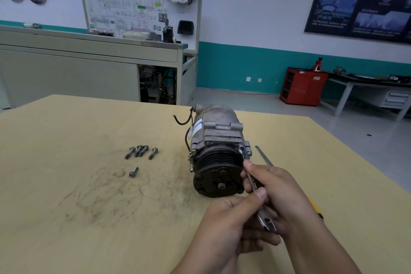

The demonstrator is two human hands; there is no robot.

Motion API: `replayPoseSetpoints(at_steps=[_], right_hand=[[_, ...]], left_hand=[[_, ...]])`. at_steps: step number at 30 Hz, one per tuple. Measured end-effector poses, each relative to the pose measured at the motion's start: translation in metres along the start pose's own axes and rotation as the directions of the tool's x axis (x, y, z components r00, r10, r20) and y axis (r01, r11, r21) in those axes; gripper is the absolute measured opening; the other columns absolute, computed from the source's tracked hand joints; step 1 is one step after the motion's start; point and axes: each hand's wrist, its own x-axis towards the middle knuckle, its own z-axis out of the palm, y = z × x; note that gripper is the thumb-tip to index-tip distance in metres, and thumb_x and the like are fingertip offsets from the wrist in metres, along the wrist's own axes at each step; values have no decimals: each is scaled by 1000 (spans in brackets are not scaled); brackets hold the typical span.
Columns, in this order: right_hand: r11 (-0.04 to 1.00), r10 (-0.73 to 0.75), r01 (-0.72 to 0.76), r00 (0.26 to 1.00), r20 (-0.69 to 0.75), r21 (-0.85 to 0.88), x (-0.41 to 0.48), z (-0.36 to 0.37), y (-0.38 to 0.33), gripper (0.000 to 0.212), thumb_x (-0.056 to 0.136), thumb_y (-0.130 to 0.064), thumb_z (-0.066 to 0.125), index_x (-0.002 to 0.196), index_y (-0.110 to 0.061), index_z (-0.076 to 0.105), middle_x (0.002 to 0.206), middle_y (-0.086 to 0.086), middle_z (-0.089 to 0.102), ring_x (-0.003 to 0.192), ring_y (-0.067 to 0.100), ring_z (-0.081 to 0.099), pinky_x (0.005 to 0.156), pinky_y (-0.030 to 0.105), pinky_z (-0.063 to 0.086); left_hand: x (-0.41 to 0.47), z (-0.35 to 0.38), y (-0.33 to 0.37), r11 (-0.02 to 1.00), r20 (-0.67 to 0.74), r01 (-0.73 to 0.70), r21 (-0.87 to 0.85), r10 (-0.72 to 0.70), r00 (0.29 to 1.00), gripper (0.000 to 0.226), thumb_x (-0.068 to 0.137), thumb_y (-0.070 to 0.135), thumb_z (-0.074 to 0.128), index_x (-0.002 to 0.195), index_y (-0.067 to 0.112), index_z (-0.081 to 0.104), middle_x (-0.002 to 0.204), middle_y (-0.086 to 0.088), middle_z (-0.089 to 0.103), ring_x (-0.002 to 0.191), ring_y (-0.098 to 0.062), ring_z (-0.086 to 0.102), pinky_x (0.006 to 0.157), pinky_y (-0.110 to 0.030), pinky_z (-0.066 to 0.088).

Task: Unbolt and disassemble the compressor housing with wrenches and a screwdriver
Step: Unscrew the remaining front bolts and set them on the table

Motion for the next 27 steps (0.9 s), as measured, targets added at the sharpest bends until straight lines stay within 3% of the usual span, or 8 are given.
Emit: replayPoseSetpoints(at_steps=[4,9,14,20,24,27], right_hand=[[999,-15,15,1000,1,28,-2,3,-1,34,89,-21,59,59,-8,67,53,8,60,31,9,39,32,18,34],[992,27,-49,981,193,113,-5,-5,0,30,92,-16,47,86,-2,72,68,14,68,34,8,40,33,17,37],[982,29,-83,956,293,172,-4,-11,7,29,79,-17,51,88,1,71,62,10,59,34,8,37,31,17,34],[987,41,-78,969,243,144,-3,-9,12,20,75,-21,56,73,-3,65,55,8,51,31,11,36,30,18,35],[996,50,-60,987,153,63,-5,-9,9,20,74,-23,60,68,-5,63,45,5,47,27,8,30,29,13,28],[998,58,-58,995,80,5,-5,-9,8,22,85,-19,61,67,-5,62,38,2,42,25,6,26,31,10,24]], left_hand=[[-1,-3,1,999,-13,-41,4,41,999,32,62,44,61,53,14,70,57,-9,67,41,-12,59,44,-16,41],[-3,-9,0,999,-15,-43,1,43,999,31,68,39,57,54,15,70,57,-10,66,42,-13,59,45,-16,42],[-4,-12,-7,999,-27,13,-30,-13,1000,31,69,35,57,53,12,69,56,-11,65,41,-15,58,49,-18,44],[-1,-12,-18,967,-55,91,-236,-106,993,29,69,29,59,50,8,64,49,-12,55,38,-18,51,44,-19,46],[2,-11,-19,987,-49,59,-146,-67,997,36,83,29,54,56,10,68,58,-14,65,45,-20,60,48,-20,46],[5,-11,-20,999,-62,15,-38,-17,998,37,90,23,52,61,9,70,61,-13,68,49,-19,64,46,-17,45]])
